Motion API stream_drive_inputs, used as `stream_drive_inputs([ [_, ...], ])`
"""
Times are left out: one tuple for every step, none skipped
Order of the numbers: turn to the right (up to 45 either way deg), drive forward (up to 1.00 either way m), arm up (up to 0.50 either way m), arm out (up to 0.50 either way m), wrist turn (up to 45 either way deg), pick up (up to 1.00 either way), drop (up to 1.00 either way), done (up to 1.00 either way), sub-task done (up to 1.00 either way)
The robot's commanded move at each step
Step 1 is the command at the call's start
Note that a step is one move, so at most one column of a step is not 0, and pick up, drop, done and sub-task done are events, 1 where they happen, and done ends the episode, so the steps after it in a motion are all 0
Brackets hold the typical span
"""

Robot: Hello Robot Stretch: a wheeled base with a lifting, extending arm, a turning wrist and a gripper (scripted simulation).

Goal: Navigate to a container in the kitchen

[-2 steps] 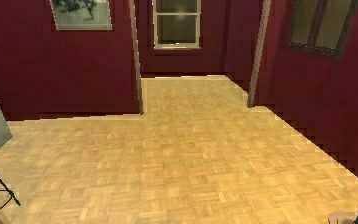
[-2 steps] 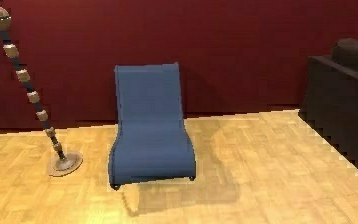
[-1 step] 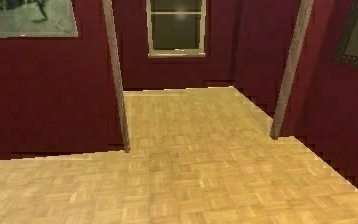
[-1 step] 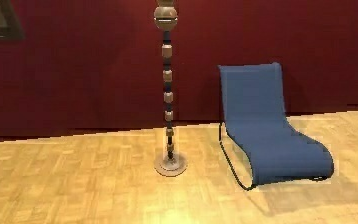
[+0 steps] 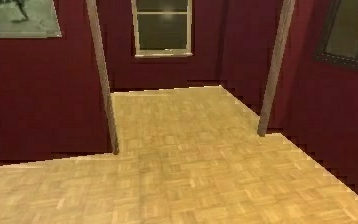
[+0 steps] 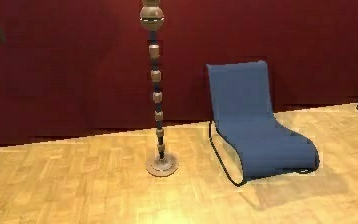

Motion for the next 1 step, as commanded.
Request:
stream_drive_inputs([
  [0.0,1.00,0.00,0.00,0.0,0.00,0.00,0.00,0.00],
])
